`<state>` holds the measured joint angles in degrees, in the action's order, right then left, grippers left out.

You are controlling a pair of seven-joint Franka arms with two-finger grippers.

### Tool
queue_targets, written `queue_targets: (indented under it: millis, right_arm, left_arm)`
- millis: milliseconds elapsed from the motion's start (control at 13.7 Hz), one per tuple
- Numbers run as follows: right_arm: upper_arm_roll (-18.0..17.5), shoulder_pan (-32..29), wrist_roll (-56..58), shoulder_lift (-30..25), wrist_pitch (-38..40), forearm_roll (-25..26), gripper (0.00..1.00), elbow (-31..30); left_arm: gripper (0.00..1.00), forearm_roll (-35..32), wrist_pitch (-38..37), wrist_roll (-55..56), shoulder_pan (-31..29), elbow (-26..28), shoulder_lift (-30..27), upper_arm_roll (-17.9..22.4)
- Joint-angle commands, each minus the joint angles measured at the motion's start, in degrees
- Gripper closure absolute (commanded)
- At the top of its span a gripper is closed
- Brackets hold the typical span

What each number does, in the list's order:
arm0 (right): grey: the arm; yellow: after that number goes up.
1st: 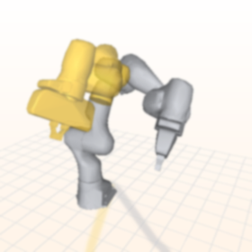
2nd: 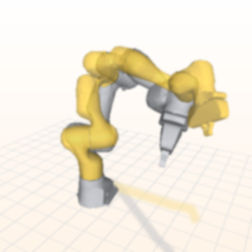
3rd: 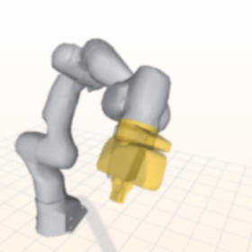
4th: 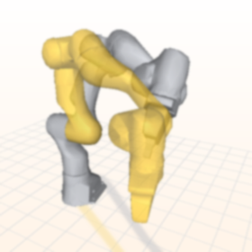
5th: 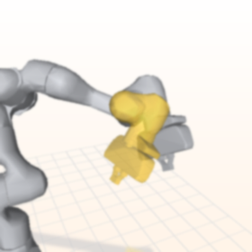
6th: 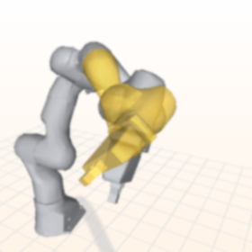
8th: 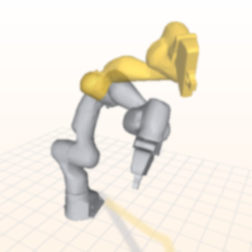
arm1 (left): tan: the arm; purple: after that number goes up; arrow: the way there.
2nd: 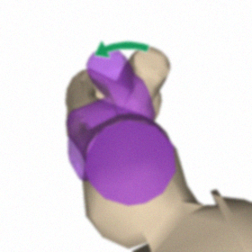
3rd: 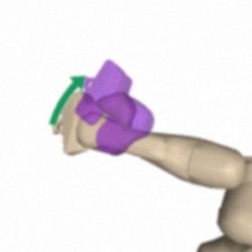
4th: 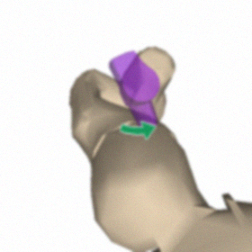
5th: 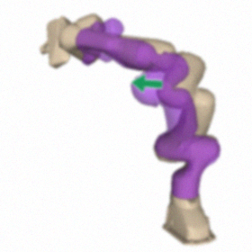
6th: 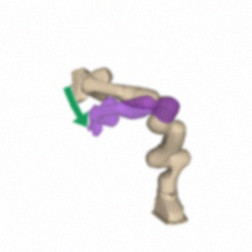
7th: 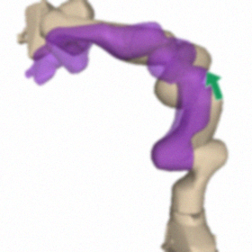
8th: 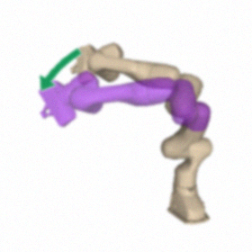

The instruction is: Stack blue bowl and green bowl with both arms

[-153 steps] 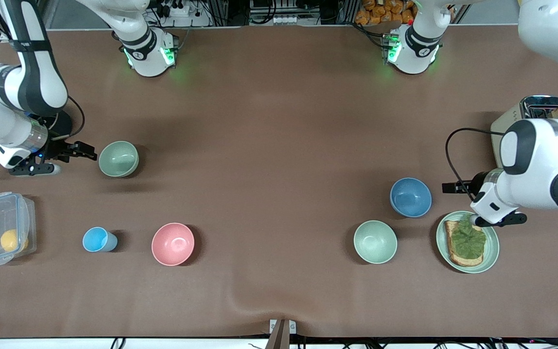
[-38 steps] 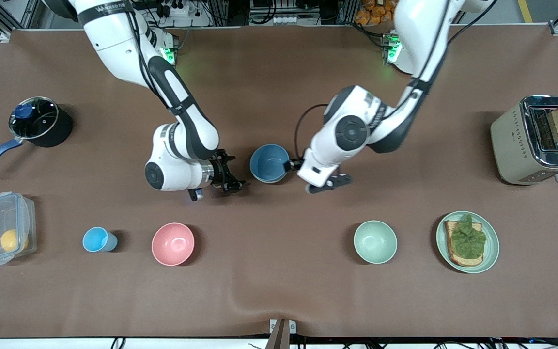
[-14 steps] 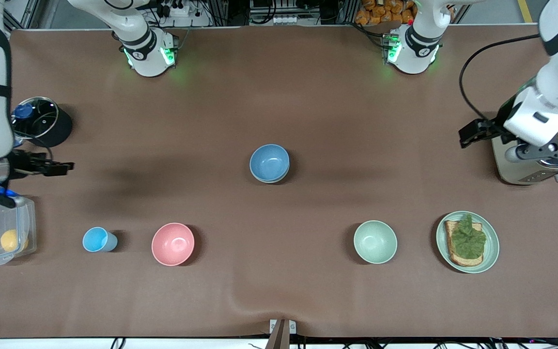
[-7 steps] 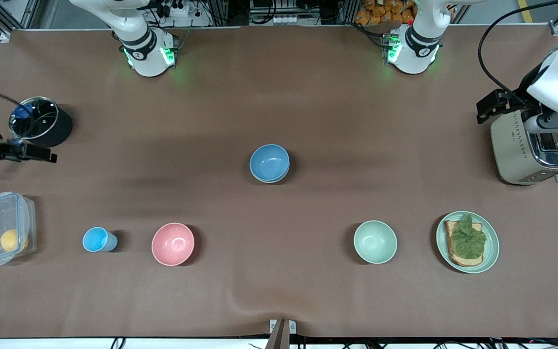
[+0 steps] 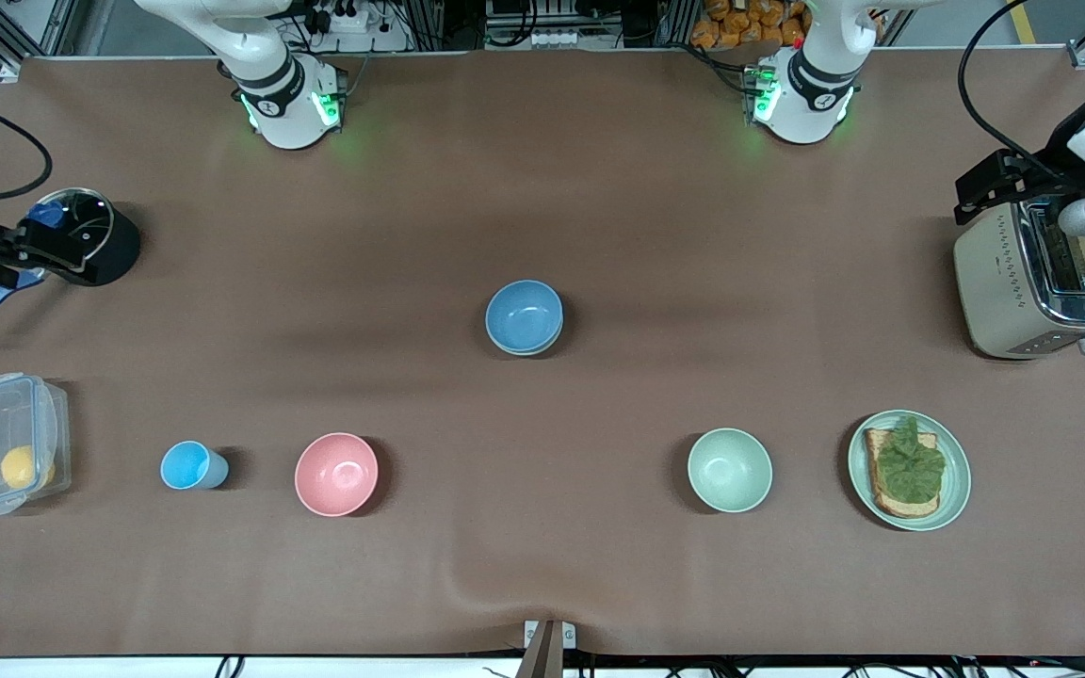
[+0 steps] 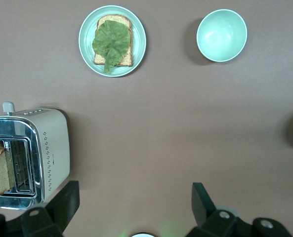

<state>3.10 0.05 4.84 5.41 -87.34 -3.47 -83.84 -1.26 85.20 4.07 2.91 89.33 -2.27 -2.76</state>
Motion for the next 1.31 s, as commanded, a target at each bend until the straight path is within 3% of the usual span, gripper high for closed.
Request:
queue_targets:
  millis: [0,510,729,1240]
  right_arm:
    - [-1.87,-0.84,0.17,-1.02,-1.51,2.24,0.00,-0.01]
    - [-2.30,-2.86,1.48,-1.81,0.51,2.24,0.00,-0.18]
    - [-7.13,-6.46,2.28,-1.81,0.33,3.82,0.00,-0.01]
    - [-7.14,-4.54,2.01,-1.63,0.51,5.04,0.00,1.22]
  left_arm:
    - [0.00,-0.06,-1.35,-1.17,0.17,-2.31,1.30,-0.05]
    - [0.00,1.00,-2.67,-1.61,-0.27,-2.76,0.96,-0.32]
    - [0.00,1.26,-3.37,-1.61,-0.36,-2.76,0.87,-0.41]
    - [0.00,1.35,-3.46,-1.52,-0.01,-2.76,0.87,-0.41]
